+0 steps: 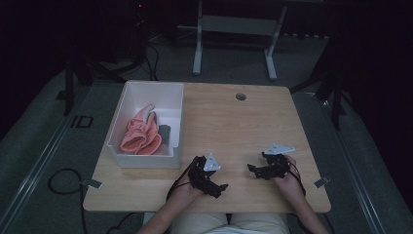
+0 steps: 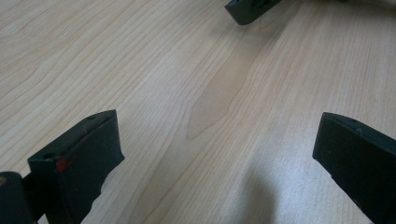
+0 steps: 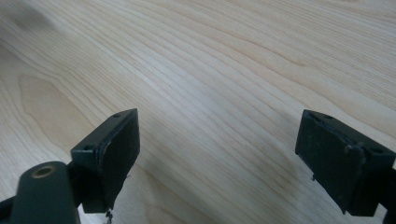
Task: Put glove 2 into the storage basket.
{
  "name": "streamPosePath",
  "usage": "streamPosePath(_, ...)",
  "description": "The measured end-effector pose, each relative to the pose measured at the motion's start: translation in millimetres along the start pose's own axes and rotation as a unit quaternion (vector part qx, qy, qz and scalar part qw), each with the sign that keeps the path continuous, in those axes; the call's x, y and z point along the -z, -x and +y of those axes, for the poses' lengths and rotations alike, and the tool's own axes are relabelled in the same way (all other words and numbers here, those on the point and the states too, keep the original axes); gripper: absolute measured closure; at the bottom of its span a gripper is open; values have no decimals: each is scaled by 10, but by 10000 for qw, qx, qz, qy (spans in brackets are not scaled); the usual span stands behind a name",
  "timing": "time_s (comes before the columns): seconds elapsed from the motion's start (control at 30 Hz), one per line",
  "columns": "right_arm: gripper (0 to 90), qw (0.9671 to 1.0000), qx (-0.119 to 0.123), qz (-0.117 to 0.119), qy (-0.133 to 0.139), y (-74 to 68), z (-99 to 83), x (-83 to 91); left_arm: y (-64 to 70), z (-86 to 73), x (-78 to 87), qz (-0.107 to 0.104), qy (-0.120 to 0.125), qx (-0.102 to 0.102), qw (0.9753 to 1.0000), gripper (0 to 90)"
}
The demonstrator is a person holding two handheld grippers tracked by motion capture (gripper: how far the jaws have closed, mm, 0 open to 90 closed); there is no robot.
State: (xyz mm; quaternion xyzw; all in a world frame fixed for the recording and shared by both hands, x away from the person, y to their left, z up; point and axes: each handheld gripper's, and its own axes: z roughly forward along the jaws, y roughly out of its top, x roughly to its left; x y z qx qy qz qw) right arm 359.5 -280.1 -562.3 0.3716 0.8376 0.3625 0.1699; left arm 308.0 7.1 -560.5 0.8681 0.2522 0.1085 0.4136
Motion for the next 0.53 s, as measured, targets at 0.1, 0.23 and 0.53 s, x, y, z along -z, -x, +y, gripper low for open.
streamPosePath(0.1,138,10000,0,-20,-9,17,-17,9,-18,-20,-2,-26,-22,45,10000,8)
streamPosePath(0.23,138,10000,-3,-41,-41,37,-51,15,-33,-39,15,9,-59,-4,10000,8)
streamPosePath(0.53,138,10000,35,-37,-41,31,-66,7,-45,-60,22,-5,-80,-1,10000,8)
